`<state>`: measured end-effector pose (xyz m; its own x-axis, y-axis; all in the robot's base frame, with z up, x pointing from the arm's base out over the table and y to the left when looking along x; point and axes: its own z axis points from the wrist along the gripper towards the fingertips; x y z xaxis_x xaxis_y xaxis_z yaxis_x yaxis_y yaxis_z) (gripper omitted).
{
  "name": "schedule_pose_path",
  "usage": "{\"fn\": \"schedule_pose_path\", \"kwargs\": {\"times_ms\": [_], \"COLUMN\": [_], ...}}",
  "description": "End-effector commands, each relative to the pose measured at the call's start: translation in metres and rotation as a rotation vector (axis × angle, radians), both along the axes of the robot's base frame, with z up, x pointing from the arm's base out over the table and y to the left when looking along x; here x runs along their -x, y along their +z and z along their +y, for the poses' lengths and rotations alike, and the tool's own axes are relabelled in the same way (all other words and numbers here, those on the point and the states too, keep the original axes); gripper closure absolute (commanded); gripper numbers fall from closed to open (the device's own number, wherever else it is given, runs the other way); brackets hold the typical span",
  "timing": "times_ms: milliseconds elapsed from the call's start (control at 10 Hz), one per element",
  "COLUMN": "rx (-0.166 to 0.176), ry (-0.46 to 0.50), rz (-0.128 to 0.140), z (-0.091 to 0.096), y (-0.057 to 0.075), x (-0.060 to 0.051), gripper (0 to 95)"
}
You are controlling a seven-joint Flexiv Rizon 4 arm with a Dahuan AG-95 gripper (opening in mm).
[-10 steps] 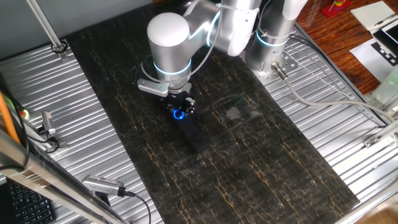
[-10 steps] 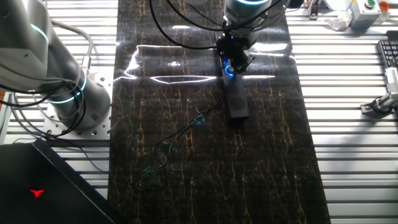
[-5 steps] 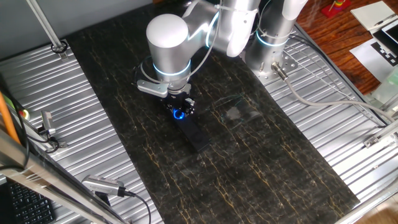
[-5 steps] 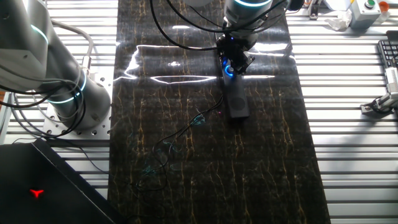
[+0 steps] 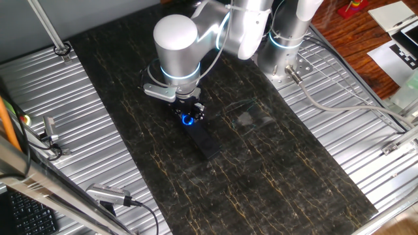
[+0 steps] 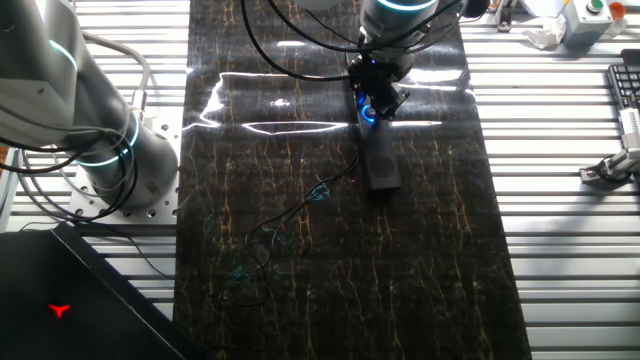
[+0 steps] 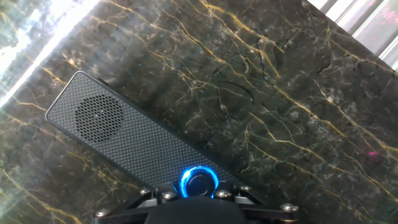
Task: Turn the knob to increase the volume of the speaker
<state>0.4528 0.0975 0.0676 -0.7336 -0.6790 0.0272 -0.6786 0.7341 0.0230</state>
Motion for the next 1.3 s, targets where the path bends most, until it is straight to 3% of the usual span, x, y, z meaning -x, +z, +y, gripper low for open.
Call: {"fn": "schedule_pose_path", "kwargs": {"times_ms": [100, 1300], "rx": [-0.001, -0.009], "ry": [-0.001, -0.075], "rz": [-0.001, 0.007], "z": [0.0002, -0.0025], "y": [-0.0007, -0.0041], "x": [0.0001, -0.0017], "gripper": [76.0, 76.0]}}
